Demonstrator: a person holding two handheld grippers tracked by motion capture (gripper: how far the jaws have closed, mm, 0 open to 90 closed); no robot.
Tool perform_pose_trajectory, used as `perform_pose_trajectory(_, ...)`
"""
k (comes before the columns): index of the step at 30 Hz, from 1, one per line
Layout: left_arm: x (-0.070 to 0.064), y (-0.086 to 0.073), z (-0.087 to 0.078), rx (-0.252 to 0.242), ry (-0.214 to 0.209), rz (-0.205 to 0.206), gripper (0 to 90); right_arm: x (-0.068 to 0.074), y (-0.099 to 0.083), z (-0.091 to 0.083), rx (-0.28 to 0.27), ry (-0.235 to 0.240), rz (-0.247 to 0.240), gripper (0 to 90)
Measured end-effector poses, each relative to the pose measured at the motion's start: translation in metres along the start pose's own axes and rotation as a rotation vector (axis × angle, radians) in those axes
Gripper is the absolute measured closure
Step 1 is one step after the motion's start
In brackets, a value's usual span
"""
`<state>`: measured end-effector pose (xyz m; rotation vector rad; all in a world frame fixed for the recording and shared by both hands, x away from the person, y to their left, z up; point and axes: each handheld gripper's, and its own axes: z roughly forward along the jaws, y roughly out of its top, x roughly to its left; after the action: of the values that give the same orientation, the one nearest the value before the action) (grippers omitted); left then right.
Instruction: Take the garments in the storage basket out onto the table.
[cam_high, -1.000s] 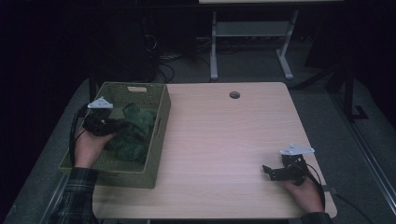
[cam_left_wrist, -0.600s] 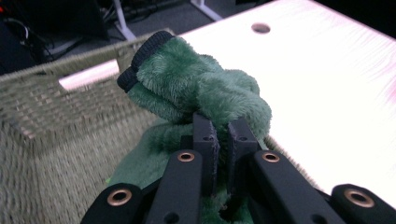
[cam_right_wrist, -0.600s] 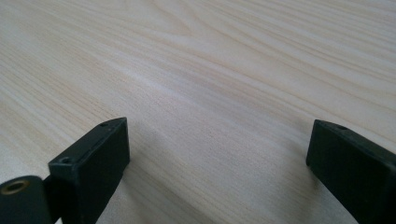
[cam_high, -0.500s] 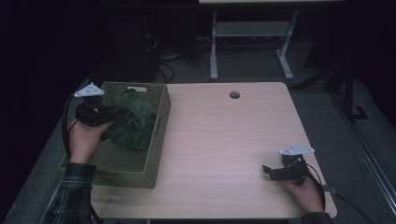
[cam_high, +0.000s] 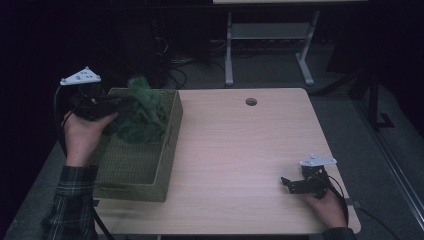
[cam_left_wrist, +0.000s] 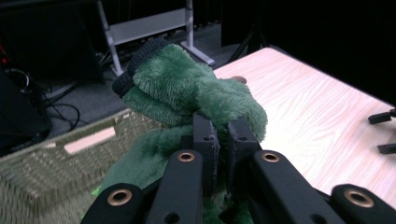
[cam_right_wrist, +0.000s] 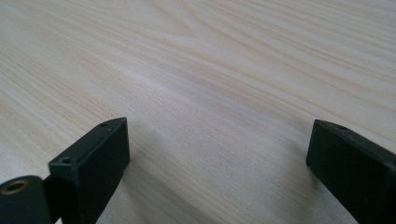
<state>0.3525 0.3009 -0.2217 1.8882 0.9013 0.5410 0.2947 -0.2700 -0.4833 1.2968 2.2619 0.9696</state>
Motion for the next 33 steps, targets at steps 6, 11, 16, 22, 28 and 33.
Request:
perform_pose_trajectory(6, -0.009, 0.015, -0.004, -0.022, -0.031, 0.017, 84.8, 0.000, 0.000, 0.000, 0.001, 0.000, 0.000, 5.7)
perform_pose_trajectory(11, -0.020, 0.025, 0.000, -0.041, -0.082, 0.026, 84.8, 0.000, 0.000, 0.000, 0.001, 0.001, 0.000, 5.7)
perform_pose_trajectory(16, -0.034, 0.032, 0.009, -0.057, -0.125, 0.040, 84.8, 0.000, 0.000, 0.000, 0.001, 0.001, -0.001, 5.7)
perform_pose_trajectory(22, -0.052, 0.039, 0.021, -0.069, -0.178, 0.064, 84.8, 0.000, 0.000, 0.000, 0.001, 0.002, -0.001, 5.7)
perform_pose_trajectory(28, -0.066, 0.043, 0.034, -0.059, -0.215, 0.085, 84.8, 0.000, 0.000, 0.000, 0.001, 0.003, -0.002, 5.6)
perform_pose_trajectory(33, -0.086, 0.047, 0.052, -0.046, -0.267, 0.112, 84.8, 0.000, 0.000, 0.000, 0.001, 0.003, -0.005, 5.6)
